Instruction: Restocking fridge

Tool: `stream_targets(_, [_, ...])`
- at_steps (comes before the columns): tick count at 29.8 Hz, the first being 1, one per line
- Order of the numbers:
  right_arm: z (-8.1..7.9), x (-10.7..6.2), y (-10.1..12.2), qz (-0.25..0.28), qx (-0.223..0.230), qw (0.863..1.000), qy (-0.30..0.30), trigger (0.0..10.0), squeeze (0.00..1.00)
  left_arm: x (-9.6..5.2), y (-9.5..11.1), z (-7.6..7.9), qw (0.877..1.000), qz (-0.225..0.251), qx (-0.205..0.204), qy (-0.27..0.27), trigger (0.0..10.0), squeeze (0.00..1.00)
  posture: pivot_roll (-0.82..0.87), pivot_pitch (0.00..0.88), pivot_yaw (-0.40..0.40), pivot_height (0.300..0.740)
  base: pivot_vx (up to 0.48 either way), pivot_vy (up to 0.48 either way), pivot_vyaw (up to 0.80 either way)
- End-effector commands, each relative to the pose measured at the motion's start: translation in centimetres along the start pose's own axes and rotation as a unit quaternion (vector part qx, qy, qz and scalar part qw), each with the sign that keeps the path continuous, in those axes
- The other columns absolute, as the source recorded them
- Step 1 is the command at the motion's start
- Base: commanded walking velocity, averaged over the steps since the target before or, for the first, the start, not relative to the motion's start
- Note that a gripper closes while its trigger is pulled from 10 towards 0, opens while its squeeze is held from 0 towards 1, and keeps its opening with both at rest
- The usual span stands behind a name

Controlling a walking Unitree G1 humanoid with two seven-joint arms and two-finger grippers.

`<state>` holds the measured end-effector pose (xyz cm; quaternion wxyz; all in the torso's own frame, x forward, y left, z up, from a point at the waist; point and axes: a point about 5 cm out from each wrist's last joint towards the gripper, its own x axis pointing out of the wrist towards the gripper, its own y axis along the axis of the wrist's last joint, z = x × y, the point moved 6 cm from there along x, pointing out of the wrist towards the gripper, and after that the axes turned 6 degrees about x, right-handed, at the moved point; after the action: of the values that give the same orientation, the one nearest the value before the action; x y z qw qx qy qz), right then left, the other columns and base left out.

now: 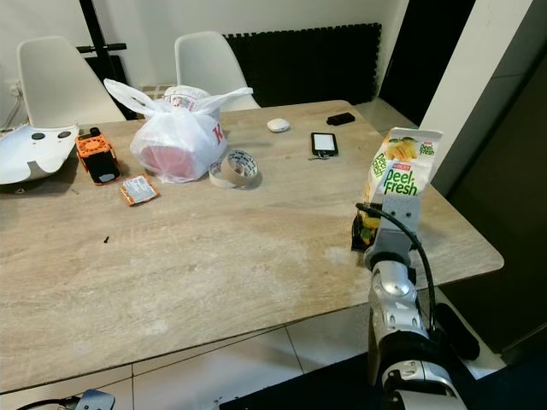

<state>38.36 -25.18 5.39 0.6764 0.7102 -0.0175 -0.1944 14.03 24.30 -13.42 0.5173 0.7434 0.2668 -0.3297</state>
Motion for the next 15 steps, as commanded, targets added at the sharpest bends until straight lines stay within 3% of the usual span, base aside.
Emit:
stream_targets(1, [0.2, 0.0, 0.3, 0.008, 0.008, 1.0, -0.002, 10.0, 1.0, -0.2, -0.6, -0.1, 1.0, -0.013, 0.009, -0.005, 10.0, 0.0, 0.05, 0.0, 0.009, 0.74, 0.0, 0.0, 0.0])
stream_targets(4, [0.0, 0.1, 1.1, 0.023, 0.011, 1.0, 0.002, 10.0, 1.0, -0.2, -0.6, -0.1, 1.0, -0.012, 0.01, -0.005, 10.0, 0.0, 0.05, 0.0, 0.009, 0.74, 0.0, 0.0, 0.0])
stream_targets(5, [-0.1, 0.1, 1.7, 0.034, 0.011, 0.999, 0.007, 10.0, 0.0, -0.1, -0.6, -0.1, 1.0, -0.012, 0.01, -0.005, 10.0, 0.0, 0.05, 0.0, 0.009, 0.74, 0.0, 0.0, 0.0])
stream_targets(15, [-0.8, 0.5, 4.7, 0.08, 0.023, 0.996, 0.026, 10.0, 0.0, -0.1, -0.6, -0.1, 1.0, -0.012, 0.011, -0.004, 10.0, 0.0, 0.06, 0.0, 0.012, 0.74, 0.0, 0.0, 0.0])
